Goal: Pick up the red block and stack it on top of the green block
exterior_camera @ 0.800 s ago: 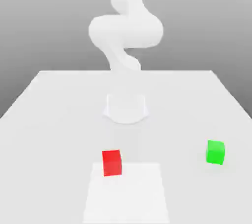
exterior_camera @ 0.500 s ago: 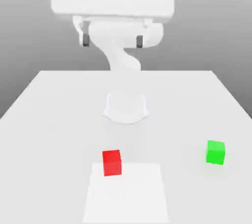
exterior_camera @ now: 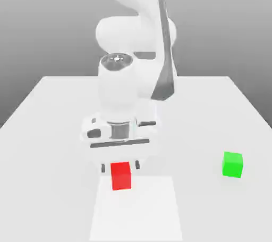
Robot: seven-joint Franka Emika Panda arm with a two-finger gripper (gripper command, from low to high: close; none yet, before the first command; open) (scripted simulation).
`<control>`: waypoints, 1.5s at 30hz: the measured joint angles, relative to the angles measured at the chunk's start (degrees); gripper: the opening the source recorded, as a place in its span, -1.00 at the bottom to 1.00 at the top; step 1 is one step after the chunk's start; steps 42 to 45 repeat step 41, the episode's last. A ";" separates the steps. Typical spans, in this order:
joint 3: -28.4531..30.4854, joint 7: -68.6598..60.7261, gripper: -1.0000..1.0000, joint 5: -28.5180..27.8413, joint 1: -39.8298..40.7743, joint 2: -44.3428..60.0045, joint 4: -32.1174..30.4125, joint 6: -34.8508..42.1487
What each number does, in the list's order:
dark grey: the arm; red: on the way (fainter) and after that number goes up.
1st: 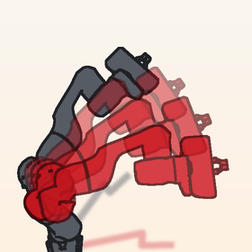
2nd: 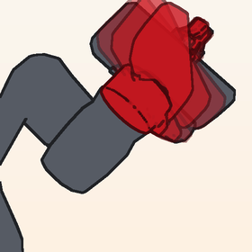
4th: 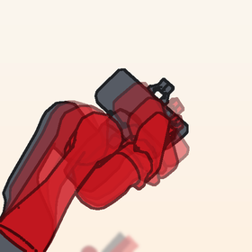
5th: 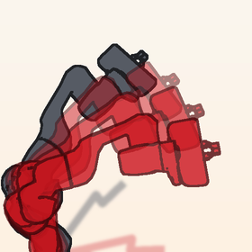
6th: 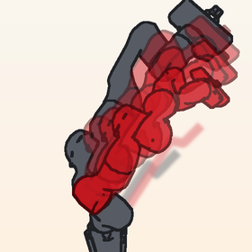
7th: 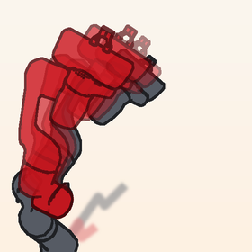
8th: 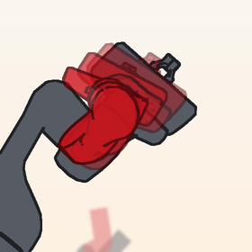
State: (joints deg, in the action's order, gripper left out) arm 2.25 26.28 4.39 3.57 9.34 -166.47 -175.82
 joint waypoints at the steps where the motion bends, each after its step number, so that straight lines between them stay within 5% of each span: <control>1: 0.00 0.00 -1.00 0.00 0.00 0.00 0.00 0.00; 7: -0.43 0.11 -1.00 -0.12 0.47 0.36 0.04 -0.27; 15: 0.37 3.84 -1.00 -5.18 0.71 -14.53 -2.02 12.54; 31: -24.75 18.17 -1.00 1.68 -25.71 -16.63 6.58 22.77; 37: -24.29 27.29 -1.00 -9.45 -26.69 -5.73 7.57 13.60; 38: -22.91 29.14 1.00 -12.02 -27.54 -3.73 7.69 11.88; 45: -22.91 29.14 1.00 -12.02 -27.54 -3.73 7.69 11.88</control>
